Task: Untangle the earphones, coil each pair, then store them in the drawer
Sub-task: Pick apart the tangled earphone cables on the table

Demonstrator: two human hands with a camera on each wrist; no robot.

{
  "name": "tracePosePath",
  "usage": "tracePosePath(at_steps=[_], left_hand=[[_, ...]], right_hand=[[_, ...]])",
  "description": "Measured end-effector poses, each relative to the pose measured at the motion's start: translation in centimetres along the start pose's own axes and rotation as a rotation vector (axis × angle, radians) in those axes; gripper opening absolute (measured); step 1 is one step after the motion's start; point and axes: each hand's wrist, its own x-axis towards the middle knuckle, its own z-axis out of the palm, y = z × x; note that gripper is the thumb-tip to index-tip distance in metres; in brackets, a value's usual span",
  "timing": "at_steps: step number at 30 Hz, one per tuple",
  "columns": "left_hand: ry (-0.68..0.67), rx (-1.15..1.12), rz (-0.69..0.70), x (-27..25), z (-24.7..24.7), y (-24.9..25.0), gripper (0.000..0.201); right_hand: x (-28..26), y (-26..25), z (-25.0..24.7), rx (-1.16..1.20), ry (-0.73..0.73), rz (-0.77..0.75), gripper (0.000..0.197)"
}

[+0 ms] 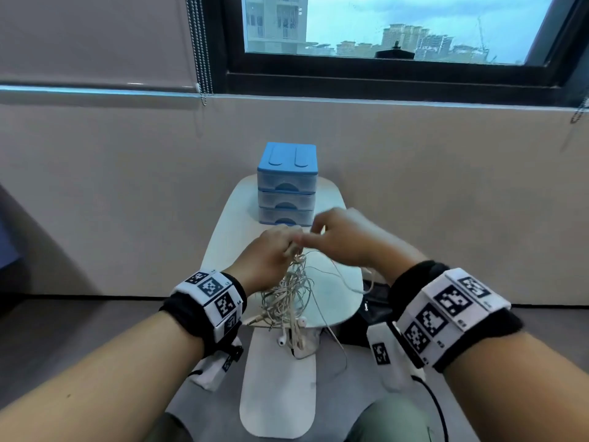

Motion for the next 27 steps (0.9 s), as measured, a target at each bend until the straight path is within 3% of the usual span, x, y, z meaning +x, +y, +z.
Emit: tracePosePath(at_steps=[3, 5, 8, 12, 17, 20, 22, 24, 27], left_hand=[[0.007, 0.024, 0.006, -0.1, -0.3, 0.1, 0.033], [-0.006, 0.005, 0.020, -0.2, -0.2, 0.0, 0.026], [-0.050, 0.006, 0.005, -0.4, 0.2, -0.2, 0.022], [-0.071, 0.020, -0.024, -0.6, 0.4, -0.7, 0.023], [-0.069, 0.005, -0.026, -0.7, 0.4, -0.6, 0.021], [-0.070, 0.008, -0.026, -0.7, 0.5, -0.8, 0.021], [-0.060, -0.014, -0.030, -0.9, 0.4, -0.9, 0.023], [-0.041, -0.034, -0.056, -0.9, 0.3, -1.0, 0.025], [-0.031, -0.055, -0.089, -0.9, 0.4, -1.1, 0.027]], right_hand=[[0.1, 0.3, 1.1, -0.037, -0.074, -0.016, 0.036], [0.3, 0.0, 0.7, 0.093, -0.011, -0.029, 0.031], [0.8, -0.9, -1.0, 0.447, 0.280, -0.113, 0.032], [0.3, -2.4, -3.8, 0.636, 0.615, -0.173, 0.033], [-0.2, -2.8, -8.3, 0.976, 1.155, -0.316, 0.031], [-0.9, -1.7, -9.8, 1.148, 1.331, -0.340, 0.035], [-1.2, -1.0, -10.2, 1.344, 1.319, -0.356, 0.033], [-1.1, -0.5, -9.7, 1.533, 1.151, -0.303, 0.028], [-0.3, 0.6, -6.9, 1.476, 0.849, -0.112, 0.016]])
